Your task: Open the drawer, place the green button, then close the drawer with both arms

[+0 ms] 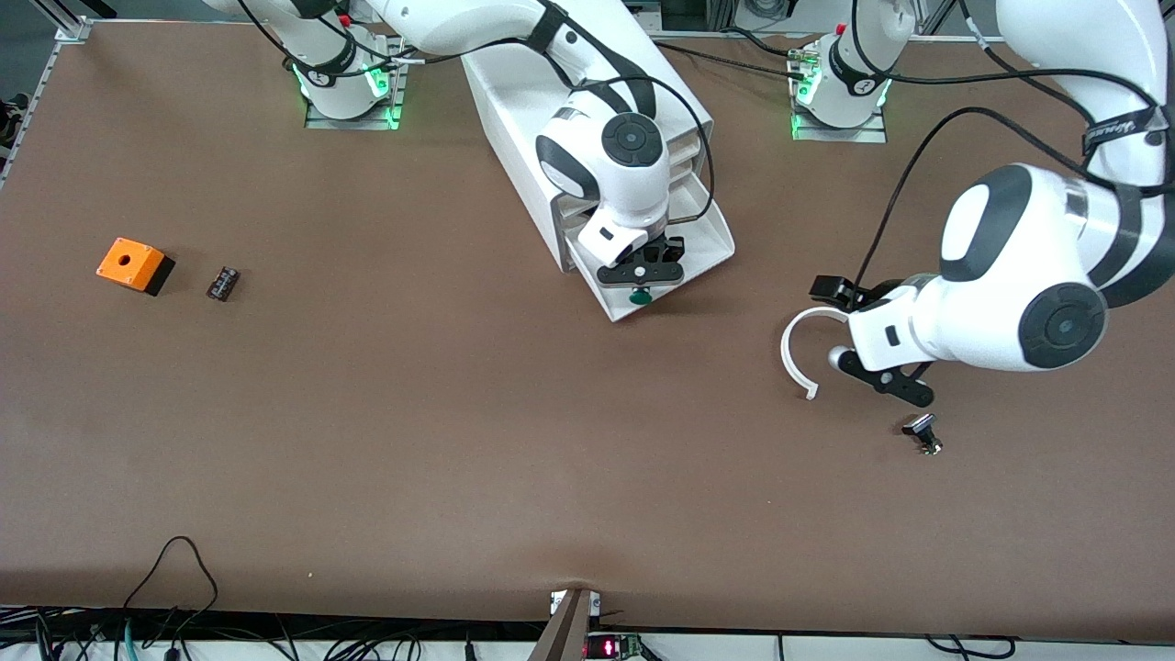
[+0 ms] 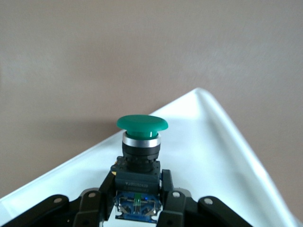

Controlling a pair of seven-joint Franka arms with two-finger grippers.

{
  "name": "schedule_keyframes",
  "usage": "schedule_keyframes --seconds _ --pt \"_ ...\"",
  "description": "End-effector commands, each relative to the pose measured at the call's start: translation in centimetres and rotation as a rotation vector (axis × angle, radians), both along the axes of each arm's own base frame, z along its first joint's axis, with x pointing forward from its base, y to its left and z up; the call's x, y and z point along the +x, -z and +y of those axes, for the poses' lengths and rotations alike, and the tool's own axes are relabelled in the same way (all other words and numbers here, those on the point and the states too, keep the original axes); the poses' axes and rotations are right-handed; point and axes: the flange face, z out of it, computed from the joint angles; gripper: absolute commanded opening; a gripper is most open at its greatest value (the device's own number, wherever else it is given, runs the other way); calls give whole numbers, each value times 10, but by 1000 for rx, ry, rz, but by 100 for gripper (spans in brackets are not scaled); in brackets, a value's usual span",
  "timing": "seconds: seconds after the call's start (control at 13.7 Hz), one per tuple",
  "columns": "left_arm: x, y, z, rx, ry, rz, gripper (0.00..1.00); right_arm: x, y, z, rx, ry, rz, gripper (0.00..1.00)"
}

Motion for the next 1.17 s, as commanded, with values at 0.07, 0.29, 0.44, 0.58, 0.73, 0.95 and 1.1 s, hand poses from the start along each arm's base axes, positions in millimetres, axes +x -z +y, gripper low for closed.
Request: schedule_keyframes --seconds 0.07,0.29,0.44,0.58,0.73,0.95,1.1 --pt "20 -52 34 31 -61 -127 100 -8 -9 9 -11 48 6 0" --pt "24 -71 60 16 -118 -166 100 -16 -7 14 -11 56 10 41" --pt "25 -82 65 25 -154 -185 100 -21 -9 18 -13 41 -4 100" --pt "25 -82 66 29 -154 -185 100 -18 -18 17 -11 30 -13 100" --pt "25 -83 62 28 -158 -191 100 -8 -31 12 -5 39 -40 100" --pt "24 -83 54 60 -293 -175 100 32 -76 -21 -4 81 -123 100" --pt "23 -84 50 76 -373 -165 100 78 -103 -67 -19 80 -153 100"
